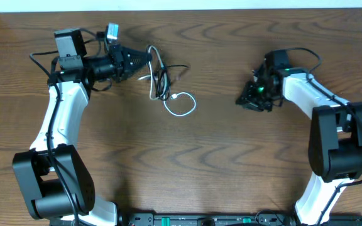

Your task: Untangle cables

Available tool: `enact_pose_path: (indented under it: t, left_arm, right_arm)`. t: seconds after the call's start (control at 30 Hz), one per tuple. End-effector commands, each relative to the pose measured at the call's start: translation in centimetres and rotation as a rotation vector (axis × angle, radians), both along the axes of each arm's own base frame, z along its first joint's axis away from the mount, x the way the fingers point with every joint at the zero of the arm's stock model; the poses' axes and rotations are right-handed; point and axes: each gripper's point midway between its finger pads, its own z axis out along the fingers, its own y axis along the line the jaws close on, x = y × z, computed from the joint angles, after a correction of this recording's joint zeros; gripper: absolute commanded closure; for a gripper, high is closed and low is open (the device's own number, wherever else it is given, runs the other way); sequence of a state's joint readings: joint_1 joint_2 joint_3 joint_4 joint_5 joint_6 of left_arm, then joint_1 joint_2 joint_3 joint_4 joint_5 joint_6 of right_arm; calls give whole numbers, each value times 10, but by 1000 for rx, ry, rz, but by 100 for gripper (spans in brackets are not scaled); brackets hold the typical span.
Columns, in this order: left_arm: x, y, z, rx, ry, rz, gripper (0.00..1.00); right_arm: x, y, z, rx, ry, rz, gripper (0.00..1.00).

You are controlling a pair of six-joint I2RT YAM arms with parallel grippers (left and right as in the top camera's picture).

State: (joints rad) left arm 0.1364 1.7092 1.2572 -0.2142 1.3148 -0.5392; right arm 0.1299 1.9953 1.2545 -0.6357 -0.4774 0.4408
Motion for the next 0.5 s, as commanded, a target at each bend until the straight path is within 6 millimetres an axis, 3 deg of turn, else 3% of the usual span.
enact_pose_path:
  t: [0.0, 0.13, 0.33, 0.47]
  left_arm:
    - [-9, -7, -12, 95, -26, -19, 92]
    - [-17, -20, -20, 127, -12, -53, 93]
    - [-22, -31, -18, 115, -16, -87, 93]
    - [-24, -33, -16, 100, -17, -98, 93]
  right_arm:
    - [0, 9, 2, 64, -63, 114, 72]
    - [8, 50, 29, 266, -185, 237, 67]
    - [16, 124, 83, 546, -372, 381, 45]
    - [25, 152, 82, 491, -386, 319, 39]
